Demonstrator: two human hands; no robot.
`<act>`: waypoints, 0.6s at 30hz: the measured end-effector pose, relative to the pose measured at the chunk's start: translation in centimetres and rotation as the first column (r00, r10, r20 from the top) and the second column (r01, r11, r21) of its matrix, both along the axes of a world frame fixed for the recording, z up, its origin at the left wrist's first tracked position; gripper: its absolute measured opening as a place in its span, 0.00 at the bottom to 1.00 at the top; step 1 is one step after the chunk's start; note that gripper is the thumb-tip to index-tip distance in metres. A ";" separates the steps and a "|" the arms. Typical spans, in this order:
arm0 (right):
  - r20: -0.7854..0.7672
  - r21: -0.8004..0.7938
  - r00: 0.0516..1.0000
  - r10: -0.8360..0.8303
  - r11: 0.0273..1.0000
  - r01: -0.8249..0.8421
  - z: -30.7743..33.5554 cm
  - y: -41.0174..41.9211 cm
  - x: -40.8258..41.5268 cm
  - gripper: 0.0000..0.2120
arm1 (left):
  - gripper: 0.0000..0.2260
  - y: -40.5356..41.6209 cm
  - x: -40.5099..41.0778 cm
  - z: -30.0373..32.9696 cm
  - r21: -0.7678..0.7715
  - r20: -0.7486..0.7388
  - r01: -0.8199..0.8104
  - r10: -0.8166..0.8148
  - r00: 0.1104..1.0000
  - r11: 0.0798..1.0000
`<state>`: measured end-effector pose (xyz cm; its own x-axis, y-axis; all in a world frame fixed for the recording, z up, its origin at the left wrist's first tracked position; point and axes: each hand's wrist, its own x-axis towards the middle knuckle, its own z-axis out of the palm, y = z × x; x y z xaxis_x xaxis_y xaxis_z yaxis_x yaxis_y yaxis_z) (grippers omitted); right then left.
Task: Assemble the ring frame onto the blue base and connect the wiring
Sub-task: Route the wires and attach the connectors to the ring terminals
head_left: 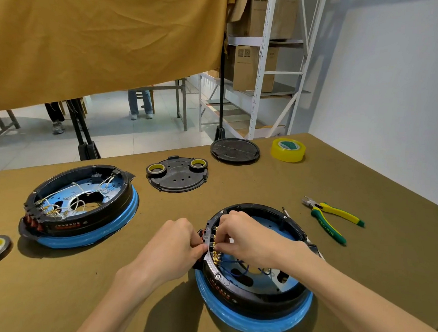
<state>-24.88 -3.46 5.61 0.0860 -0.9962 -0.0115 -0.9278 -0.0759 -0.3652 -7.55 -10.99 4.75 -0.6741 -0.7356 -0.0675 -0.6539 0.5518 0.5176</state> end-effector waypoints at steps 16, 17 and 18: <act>0.009 -0.170 0.999 0.040 0.985 -0.037 -2.1 3.0 -1.2 0.11 | 0.11 0.3 0.0 -0.3 -0.015 0.003 -0.022 0.022 1.000 1.000; 0.014 -0.167 0.999 0.036 0.985 -0.033 -2.2 3.0 -1.3 0.11 | 0.11 0.3 0.0 -0.3 -0.012 -0.003 -0.021 0.021 1.000 1.000; 0.024 -0.162 0.999 0.037 0.986 -0.033 -2.3 2.9 -1.4 0.10 | 0.10 0.4 0.0 -0.3 -0.014 -0.008 -0.020 0.020 1.000 1.000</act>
<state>-26.25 -0.52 3.30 0.1192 -0.9812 0.1516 -0.9137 -0.1681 -0.3701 -7.54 -10.61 4.45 -0.6594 -0.7500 -0.0521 -0.6610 0.5454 0.5153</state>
